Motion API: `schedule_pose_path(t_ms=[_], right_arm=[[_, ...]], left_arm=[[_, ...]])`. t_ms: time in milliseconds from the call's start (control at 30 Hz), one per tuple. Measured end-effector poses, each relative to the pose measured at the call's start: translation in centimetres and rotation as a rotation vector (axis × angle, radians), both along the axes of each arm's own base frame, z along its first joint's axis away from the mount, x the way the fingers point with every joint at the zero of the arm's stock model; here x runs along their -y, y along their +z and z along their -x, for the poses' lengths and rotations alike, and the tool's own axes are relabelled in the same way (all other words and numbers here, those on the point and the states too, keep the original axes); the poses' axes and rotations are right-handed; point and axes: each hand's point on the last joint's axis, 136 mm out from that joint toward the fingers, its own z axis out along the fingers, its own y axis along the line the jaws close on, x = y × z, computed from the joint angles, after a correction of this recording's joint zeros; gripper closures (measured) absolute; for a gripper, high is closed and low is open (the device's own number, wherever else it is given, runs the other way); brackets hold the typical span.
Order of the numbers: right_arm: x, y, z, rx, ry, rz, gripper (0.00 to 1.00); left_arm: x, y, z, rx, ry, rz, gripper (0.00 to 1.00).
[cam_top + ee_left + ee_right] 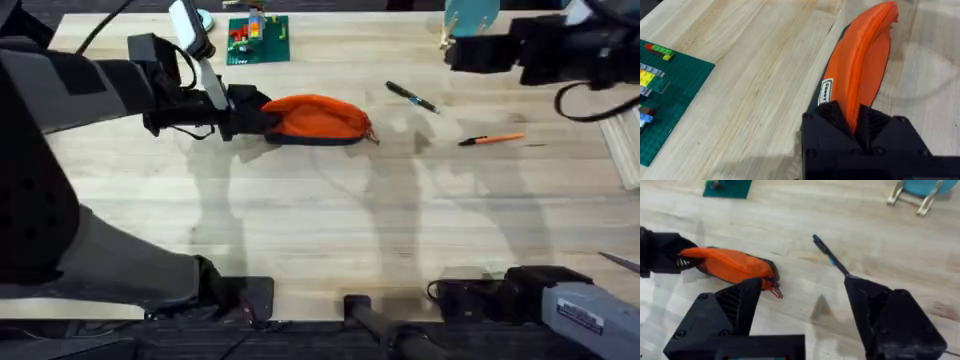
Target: Unzip the bag, pick up the pens from the table one at a time and place them inside, then zip the bag closed.
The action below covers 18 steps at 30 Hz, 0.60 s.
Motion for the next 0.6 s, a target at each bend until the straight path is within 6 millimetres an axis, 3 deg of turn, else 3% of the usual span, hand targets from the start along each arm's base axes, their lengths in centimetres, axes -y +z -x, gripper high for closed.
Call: schedule_pose_path(t_ms=[300, 600], right_arm=[[-0.5, -3.3, -1.1, -0.100, 0.035, -0.008, 0.006], [-4.0, -3.8, -0.4, -0.048, 0.341, -0.036, 0.006]], left_arm=[[0.0, 0.0, 0.0, 0.001, 0.000, 0.000, 0.959], [0.0, 0.0, -0.1, 0.004, -0.001, -0.001, 0.959]])
